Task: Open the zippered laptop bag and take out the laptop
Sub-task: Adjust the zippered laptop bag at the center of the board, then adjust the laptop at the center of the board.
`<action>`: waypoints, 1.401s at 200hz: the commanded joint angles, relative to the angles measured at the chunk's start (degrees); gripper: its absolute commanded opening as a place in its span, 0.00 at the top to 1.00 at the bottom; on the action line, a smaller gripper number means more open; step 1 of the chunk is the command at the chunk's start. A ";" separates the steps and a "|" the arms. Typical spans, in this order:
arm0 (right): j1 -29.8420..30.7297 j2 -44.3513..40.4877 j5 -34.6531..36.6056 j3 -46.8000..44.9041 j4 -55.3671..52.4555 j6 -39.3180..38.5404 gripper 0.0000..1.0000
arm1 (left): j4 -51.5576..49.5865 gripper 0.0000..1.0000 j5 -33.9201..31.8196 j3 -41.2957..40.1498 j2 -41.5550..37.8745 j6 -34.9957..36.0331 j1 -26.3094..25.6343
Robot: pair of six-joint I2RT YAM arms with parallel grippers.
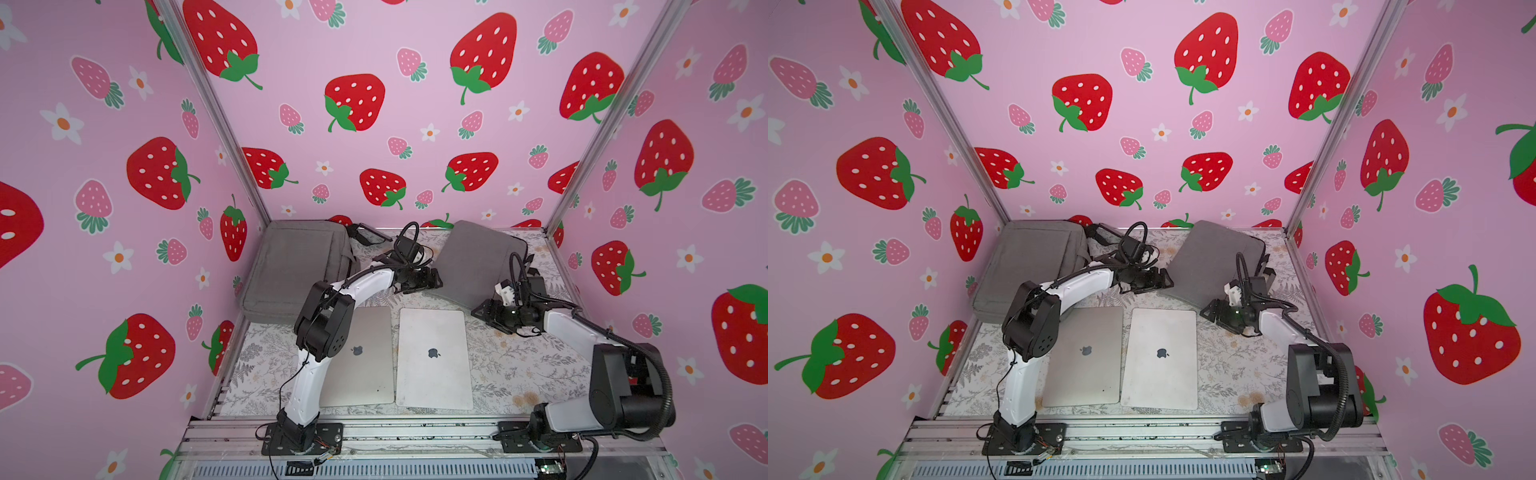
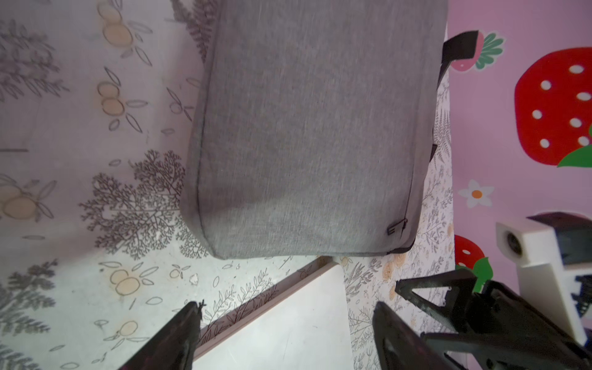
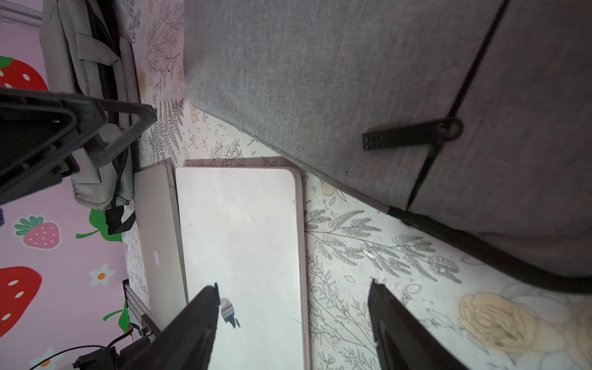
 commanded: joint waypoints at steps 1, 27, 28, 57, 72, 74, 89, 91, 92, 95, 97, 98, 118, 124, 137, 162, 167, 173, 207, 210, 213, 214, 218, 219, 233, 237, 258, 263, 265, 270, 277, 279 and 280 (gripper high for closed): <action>-0.54 -3.19 2.74 0.40 -2.95 -2.05 0.22 | -1.06 0.14 -1.89 3.75 3.08 -1.76 0.63; -1.02 -4.15 2.99 1.11 -5.14 -3.50 0.20 | -1.51 0.16 -1.26 6.41 5.31 -2.70 0.96; -1.04 -4.14 2.75 1.11 -5.17 -3.51 0.20 | -1.53 0.16 -1.26 6.49 5.38 -2.69 0.96; -0.77 -1.92 -5.15 -0.19 -3.61 -2.21 0.21 | -2.04 0.16 -0.91 6.92 5.74 -2.28 0.95; 0.02 -0.89 -7.41 -1.75 -1.59 -1.29 0.21 | -2.56 0.16 -0.78 6.93 5.68 -1.77 0.96; 0.22 -0.82 -7.48 -2.06 -1.37 -1.26 0.21 | -2.66 0.16 -0.75 6.99 5.69 -1.73 0.96; 1.79 0.03 -7.18 -3.00 -1.15 -1.41 0.22 | -3.72 0.16 -0.74 7.66 5.87 -1.30 0.97; 1.93 0.21 -7.12 -3.14 -1.15 -1.51 0.22 | -3.96 0.16 -0.74 7.77 5.85 -1.24 0.96; 2.06 0.28 -7.05 -3.25 -1.15 -1.46 0.22 | -4.03 0.16 -0.74 7.79 5.87 -1.22 0.96; 2.28 0.45 -6.91 -3.52 -1.09 -1.42 0.22 | -4.28 0.16 -0.74 7.88 5.94 -1.17 0.96; 2.45 0.51 -6.83 -3.67 -1.07 -1.42 0.22 | -4.47 0.16 -0.74 7.96 5.91 -1.12 0.96; 2.54 0.56 -6.82 -3.78 -1.02 -1.42 0.22 | -4.55 0.16 -0.74 7.97 5.90 -1.11 0.96; 3.73 0.91 -6.49 -5.75 0.00 -0.96 0.22 | -4.90 0.16 -0.71 6.82 4.97 -0.80 0.99; 4.12 0.91 -6.62 -6.43 0.69 -0.70 0.22 | -4.98 0.16 -0.65 6.25 4.40 -0.69 0.96; 5.47 1.16 -7.13 -7.46 1.76 -0.20 0.22 | -5.02 0.16 -0.98 4.33 2.89 -0.33 0.83; 8.91 2.10 -7.92 -8.83 3.67 0.98 0.23 | -4.90 0.16 -1.74 0.10 -0.35 0.34 0.43; 9.54 2.34 -8.09 -9.07 4.12 1.25 0.23 | -4.81 0.16 -2.02 -0.72 -1.03 0.55 0.37; 10.25 2.60 -8.20 -9.42 4.63 1.62 0.23 | -4.87 0.16 -2.56 -1.70 -1.81 0.85 0.39; 14.05 3.78 -7.82 -10.33 6.86 3.40 0.23 | -8.27 0.15 -5.93 -3.00 -3.25 3.87 0.69; 14.31 4.00 -7.71 -10.33 6.96 3.45 0.23 | -8.73 0.15 -6.28 -2.98 -3.24 4.31 0.74; 14.53 4.15 -7.60 -10.38 7.01 3.48 0.23 | -9.26 0.15 -6.87 -2.94 -3.24 4.76 0.82; 14.64 4.23 -7.55 -10.39 7.06 3.49 0.23 | -9.49 0.15 -7.06 -2.93 -3.24 4.90 0.80; 14.94 4.39 -7.51 -10.32 7.17 3.57 0.23 | -10.03 0.15 -7.67 -3.00 -3.24 5.44 0.91; 15.02 4.44 -7.46 -10.32 7.23 3.62 0.23 | -10.18 0.15 -7.98 -3.00 -3.24 5.55 0.89; 15.92 4.92 -7.10 -10.39 7.63 3.93 0.24 | -12.66 0.15 -9.86 -3.26 -3.15 7.53 1.41; 16.10 5.01 -6.87 -10.35 7.64 3.86 0.24 | -13.05 0.15 -10.16 -3.34 -3.16 7.94 1.59; 16.97 5.87 -6.96 -10.07 8.29 4.35 0.24 | -16.16 0.15 -11.72 -3.07 -2.23 10.38 2.54; 17.14 6.14 -6.95 -9.90 8.34 4.42 0.24 | -16.75 0.15 -11.58 -3.14 -1.96 10.83 2.79; 17.26 6.15 -6.91 -9.79 8.34 4.44 0.24 | -16.91 0.15 -11.56 -3.17 -1.87 10.93 2.93; 17.43 6.26 -6.95 -9.70 8.34 4.55 0.24 | -17.13 0.15 -11.54 -3.35 -1.69 11.27 3.15; 17.56 6.24 -6.85 -9.61 8.25 4.60 0.24 | -17.44 0.15 -11.99 -3.75 -1.60 11.72 3.45; 17.56 6.24 -6.79 -9.63 8.25 4.70 0.24 | -17.61 0.15 -12.17 -3.87 -1.51 11.90 3.54; 17.57 6.20 -6.80 -9.66 8.25 4.72 0.24 | -17.67 0.15 -12.25 -3.88 -1.50 11.95 3.57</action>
